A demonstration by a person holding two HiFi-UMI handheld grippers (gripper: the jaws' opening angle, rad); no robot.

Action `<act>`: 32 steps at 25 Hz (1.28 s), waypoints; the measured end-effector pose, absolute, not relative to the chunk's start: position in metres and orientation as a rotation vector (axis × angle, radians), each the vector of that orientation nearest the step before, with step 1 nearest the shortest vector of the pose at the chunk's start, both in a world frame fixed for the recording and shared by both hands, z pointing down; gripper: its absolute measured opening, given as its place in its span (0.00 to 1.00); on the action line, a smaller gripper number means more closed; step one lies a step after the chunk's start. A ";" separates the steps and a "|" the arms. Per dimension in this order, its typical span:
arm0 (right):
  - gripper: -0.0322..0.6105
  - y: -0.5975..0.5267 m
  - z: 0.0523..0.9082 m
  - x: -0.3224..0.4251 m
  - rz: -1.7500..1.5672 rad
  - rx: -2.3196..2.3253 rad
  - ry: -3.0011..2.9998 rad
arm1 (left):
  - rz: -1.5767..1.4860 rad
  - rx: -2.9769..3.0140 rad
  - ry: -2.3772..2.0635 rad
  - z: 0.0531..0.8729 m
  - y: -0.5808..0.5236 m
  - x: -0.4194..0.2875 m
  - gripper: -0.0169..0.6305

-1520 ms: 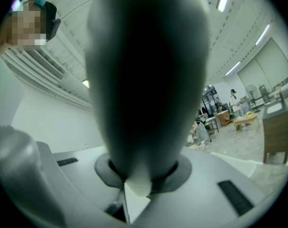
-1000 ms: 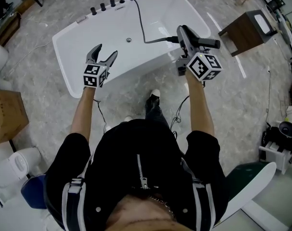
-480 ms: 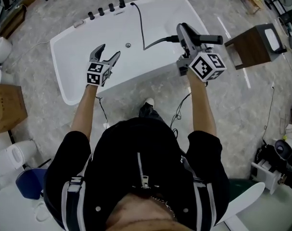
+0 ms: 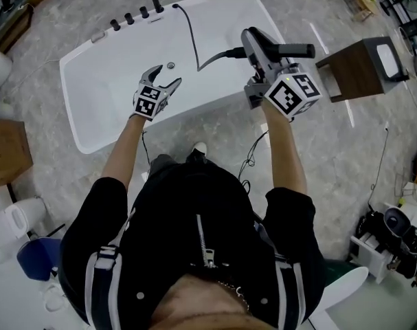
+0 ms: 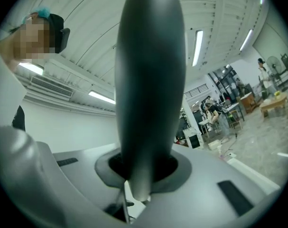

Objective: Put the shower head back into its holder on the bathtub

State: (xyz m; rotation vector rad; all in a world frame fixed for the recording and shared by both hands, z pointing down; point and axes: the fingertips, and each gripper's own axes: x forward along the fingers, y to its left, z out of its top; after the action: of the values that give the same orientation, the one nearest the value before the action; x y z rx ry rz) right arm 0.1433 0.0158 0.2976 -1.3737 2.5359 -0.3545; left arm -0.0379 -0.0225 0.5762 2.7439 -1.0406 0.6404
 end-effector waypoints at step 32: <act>0.17 0.045 0.235 0.200 -0.368 -1.378 2.261 | 0.949 2.874 -0.561 0.669 -0.079 0.130 0.31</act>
State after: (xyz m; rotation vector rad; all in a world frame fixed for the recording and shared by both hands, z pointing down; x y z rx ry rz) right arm 0.2003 0.0451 0.2349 -1.3782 2.2609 -0.3685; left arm 0.1297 -0.0794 0.6693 2.8735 -0.5611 0.9495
